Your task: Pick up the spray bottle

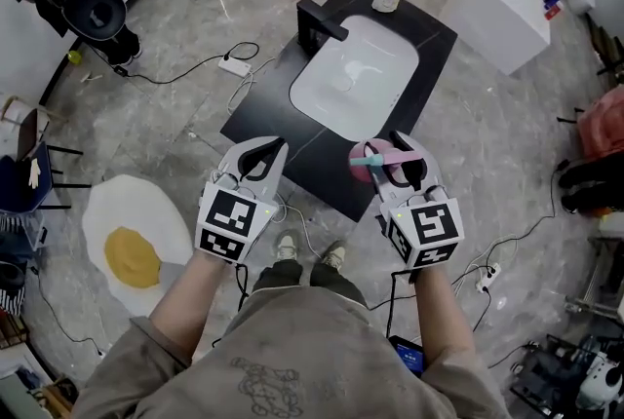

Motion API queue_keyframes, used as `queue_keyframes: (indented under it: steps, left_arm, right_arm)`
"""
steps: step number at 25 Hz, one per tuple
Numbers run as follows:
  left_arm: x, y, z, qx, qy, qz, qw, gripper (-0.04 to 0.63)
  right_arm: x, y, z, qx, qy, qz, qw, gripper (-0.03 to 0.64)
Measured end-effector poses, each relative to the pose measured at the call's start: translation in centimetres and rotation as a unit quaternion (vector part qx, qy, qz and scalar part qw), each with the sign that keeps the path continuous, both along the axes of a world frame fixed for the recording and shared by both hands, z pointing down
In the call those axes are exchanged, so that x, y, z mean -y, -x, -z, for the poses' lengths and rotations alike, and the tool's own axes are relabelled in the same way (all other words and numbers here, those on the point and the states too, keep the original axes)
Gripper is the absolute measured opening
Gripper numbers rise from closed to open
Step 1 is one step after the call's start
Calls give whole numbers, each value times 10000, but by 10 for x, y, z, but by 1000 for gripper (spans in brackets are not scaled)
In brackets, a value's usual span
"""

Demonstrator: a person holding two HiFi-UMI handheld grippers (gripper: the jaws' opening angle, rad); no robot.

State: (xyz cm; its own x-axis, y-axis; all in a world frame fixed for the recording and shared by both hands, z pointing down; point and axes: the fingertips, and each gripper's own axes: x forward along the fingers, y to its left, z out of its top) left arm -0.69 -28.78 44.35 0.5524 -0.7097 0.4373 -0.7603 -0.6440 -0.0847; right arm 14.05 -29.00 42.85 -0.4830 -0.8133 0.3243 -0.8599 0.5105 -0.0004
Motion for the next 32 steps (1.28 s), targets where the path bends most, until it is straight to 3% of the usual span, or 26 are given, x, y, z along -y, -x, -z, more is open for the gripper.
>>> queue_keyframes:
  steps: [8,16,24,32]
  left_arm:
    - [-2,-13,79,-310,-796,-200,9961,2]
    - [-21,-24,159,-590,-1709,-543,9820,2]
    - [-41,-28,163,-745,-1734,-690,9796,2]
    - [-49,-34,133,-740,-1354,-748,9852,2]
  right_arm:
    - [-24,-5,96,229,-819,-6,9964,201]
    - [-55,-18,145,179,-1076,-208,9938,199]
    - [-85,-25,144,108,-969,-298,9948,198]
    - [-96,-33,113,4,-624,-337,9975,190]
